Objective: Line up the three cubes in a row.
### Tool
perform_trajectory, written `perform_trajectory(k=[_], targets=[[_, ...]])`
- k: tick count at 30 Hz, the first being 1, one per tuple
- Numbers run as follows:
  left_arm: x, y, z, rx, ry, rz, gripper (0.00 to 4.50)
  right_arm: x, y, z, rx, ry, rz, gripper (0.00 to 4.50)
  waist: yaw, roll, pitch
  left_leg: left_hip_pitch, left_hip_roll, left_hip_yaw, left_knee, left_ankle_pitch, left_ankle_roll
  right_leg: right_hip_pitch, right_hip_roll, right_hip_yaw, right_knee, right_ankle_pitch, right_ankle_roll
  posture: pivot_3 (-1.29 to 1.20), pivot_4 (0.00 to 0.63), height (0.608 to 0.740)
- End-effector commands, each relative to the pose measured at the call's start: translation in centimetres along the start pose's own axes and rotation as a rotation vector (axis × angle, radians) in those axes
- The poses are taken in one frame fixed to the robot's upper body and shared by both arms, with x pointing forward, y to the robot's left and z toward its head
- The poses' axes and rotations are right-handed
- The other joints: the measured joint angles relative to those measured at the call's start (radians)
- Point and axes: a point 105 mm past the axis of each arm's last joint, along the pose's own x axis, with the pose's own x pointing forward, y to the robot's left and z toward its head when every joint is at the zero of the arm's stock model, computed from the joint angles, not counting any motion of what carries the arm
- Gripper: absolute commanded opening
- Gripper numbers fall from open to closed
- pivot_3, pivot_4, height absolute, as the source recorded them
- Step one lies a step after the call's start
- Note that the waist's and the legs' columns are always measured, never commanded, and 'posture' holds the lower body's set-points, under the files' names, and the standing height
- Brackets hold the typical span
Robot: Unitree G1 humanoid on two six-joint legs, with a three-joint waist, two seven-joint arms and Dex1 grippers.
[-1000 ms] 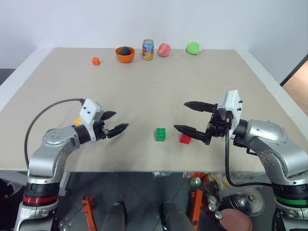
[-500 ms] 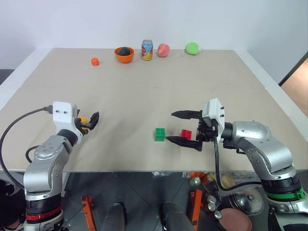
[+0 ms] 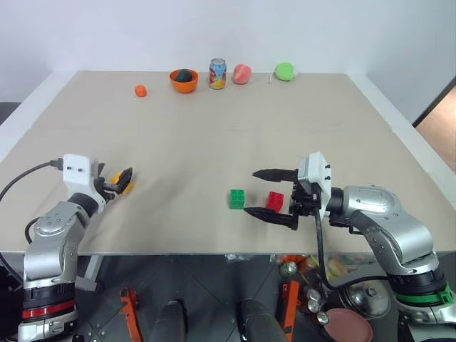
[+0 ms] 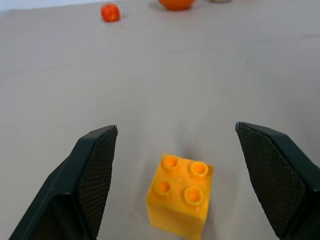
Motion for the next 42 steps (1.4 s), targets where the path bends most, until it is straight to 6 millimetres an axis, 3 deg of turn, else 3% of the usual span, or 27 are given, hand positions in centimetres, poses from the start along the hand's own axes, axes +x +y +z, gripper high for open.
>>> perform_trajectory(k=[1, 6, 13, 29, 37, 42], targets=[[0.1, 0.5, 0.7, 0.012, -0.029, -0.019, 3.91, -0.4, 0.3, 1.4, -0.042, -0.029, -0.006, 4.5, 0.0, 0.0, 0.0, 0.0, 0.0, 0.0, 0.0, 0.0, 0.0, 0.0, 0.0, 0.0, 0.0, 0.0, 0.0, 0.0, 0.15, 0.74], [0.2, 0.9, -0.2, -0.006, 0.0, -0.022, 3.91, -0.3, 0.8, 1.6, -0.038, -0.035, 0.004, 4.5, 0.0, 0.0, 0.0, 0.0, 0.0, 0.0, 0.0, 0.0, 0.0, 0.0, 0.0, 0.0, 0.0, 0.0, 0.0, 0.0, 0.15, 0.74], [0.1, 0.1, -1.7, -0.018, 0.053, -0.084, 3.91, 0.0, 1.7, 2.0, -0.036, -0.047, 0.035, 4.5, 0.0, 0.0, 0.0, 0.0, 0.0, 0.0, 0.0, 0.0, 0.0, 0.0, 0.0, 0.0, 0.0, 0.0, 0.0, 0.0, 0.15, 0.74], [-0.6, 0.6, -4.6, 0.039, 0.155, -0.076, 3.91, -0.1, 1.5, 2.0, -0.034, -0.043, 0.028, 4.5, 0.0, -0.001, 0.0, 0.0, 0.0, 0.001, -0.001, 0.0, 0.0, -0.001, -0.001, 0.0, 0.0, 0.0, -0.001, 0.0, 0.15, 0.74], [-0.1, 0.8, -4.4, 0.054, 0.134, -0.074, 1.43, -0.1, 1.1, 1.9, -0.039, -0.037, 0.022, 4.5, 0.0, -0.001, 0.0, 0.0, 0.0, 0.001, -0.001, 0.0, 0.0, -0.001, -0.001, 0.0, 0.0, 0.0, -0.001, 0.0, 0.15, 0.74], [0.6, 0.8, -3.6, 0.076, 0.106, -0.098, 1.28, -0.1, 1.1, 1.9, -0.042, -0.034, 0.017, 4.5, 0.0, -0.001, 0.0, 0.0, 0.0, 0.001, -0.001, 0.0, 0.0, -0.001, -0.001, 0.0, 0.0, 0.0, -0.001, 0.0, 0.15, 0.74]])
